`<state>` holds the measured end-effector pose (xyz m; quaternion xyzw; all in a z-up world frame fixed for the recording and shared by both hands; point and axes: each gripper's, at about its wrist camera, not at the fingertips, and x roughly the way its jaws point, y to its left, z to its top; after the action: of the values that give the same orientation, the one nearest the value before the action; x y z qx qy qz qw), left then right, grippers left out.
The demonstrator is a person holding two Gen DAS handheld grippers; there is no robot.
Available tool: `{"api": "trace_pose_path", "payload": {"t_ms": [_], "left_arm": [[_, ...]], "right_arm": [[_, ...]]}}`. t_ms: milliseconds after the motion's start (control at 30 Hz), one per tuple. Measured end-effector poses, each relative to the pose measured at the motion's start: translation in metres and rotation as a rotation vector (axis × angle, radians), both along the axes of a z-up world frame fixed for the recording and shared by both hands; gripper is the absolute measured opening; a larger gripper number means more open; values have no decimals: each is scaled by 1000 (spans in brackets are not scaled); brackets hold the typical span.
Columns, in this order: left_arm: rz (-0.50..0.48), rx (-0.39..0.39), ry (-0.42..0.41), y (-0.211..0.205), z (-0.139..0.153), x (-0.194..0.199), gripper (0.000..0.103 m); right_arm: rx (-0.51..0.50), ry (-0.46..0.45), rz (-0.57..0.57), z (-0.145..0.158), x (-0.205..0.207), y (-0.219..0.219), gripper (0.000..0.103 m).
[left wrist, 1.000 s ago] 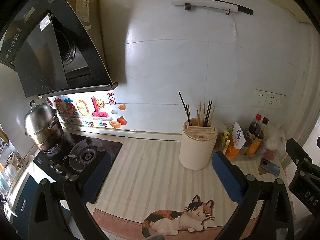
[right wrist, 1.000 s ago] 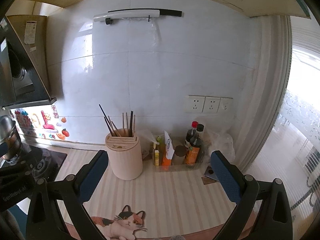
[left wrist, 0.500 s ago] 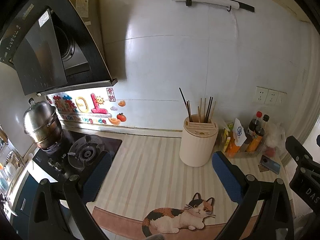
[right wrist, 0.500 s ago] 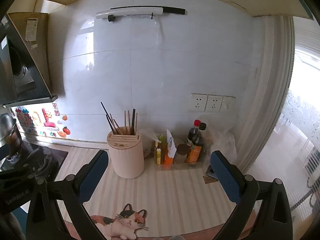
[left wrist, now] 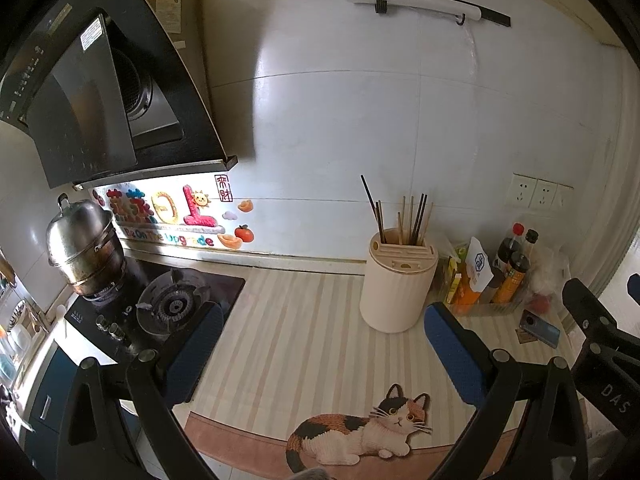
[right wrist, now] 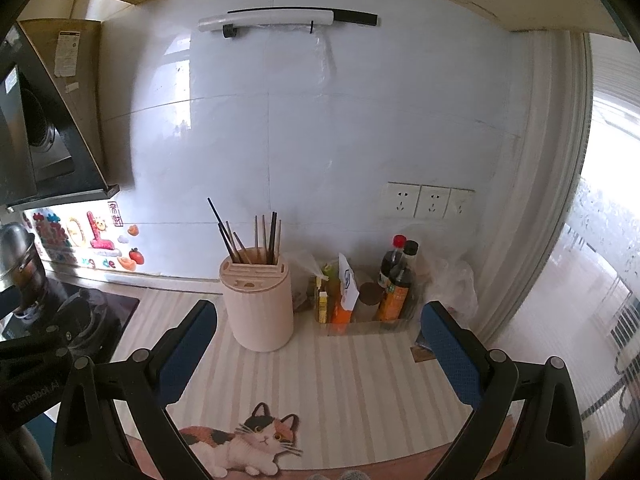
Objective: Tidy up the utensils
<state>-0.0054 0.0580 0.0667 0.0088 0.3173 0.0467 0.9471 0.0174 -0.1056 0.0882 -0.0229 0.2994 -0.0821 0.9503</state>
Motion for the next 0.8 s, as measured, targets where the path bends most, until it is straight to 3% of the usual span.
{"api": "trace_pose_path", "payload": {"t_ms": [800], "left_arm": [[14,-2,-9,2,4,4,103]], "right_arm": [[-6,-4,2,-1,0,3,103]]}}
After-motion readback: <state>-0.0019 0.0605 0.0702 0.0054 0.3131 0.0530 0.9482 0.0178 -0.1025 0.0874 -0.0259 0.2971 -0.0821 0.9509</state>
